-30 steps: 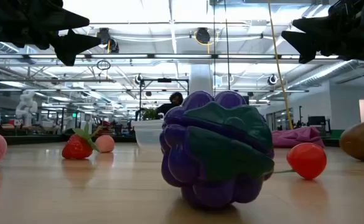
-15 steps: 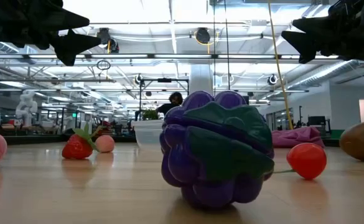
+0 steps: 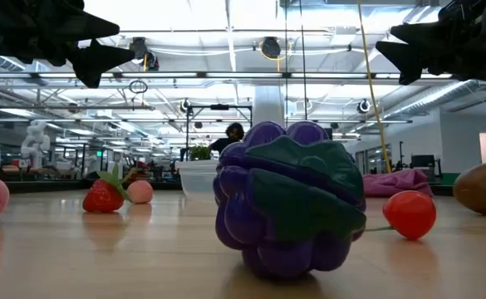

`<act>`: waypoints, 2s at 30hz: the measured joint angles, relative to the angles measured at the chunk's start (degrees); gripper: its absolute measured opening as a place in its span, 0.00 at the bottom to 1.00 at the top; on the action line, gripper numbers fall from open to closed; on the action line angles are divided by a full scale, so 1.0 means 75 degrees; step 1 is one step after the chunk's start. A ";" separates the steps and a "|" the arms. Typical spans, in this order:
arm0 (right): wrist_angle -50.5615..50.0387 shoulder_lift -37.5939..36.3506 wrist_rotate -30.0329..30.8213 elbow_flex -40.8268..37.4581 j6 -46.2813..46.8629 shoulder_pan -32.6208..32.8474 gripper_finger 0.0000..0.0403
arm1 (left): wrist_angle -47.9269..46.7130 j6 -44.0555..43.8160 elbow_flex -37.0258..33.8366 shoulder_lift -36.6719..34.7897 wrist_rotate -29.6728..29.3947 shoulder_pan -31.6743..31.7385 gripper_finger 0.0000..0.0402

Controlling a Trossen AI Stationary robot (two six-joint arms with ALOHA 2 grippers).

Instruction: Pick and placing Produce into tupperware

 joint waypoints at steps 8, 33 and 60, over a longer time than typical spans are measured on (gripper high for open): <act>-0.0002 0.0000 0.0002 -0.0002 0.0000 0.0000 0.53 | 0.0000 0.0000 0.0000 0.0000 0.0000 -0.0003 0.64; 0.0978 0.0003 0.0003 -0.0003 0.1977 0.0000 0.53 | 0.0076 0.0022 0.0000 0.0003 -0.0153 -0.0003 0.64; 0.3742 0.0031 -0.0251 0.1329 0.1633 0.0000 0.53 | 0.1013 0.0850 0.0806 -0.0060 -0.0811 -0.0003 0.64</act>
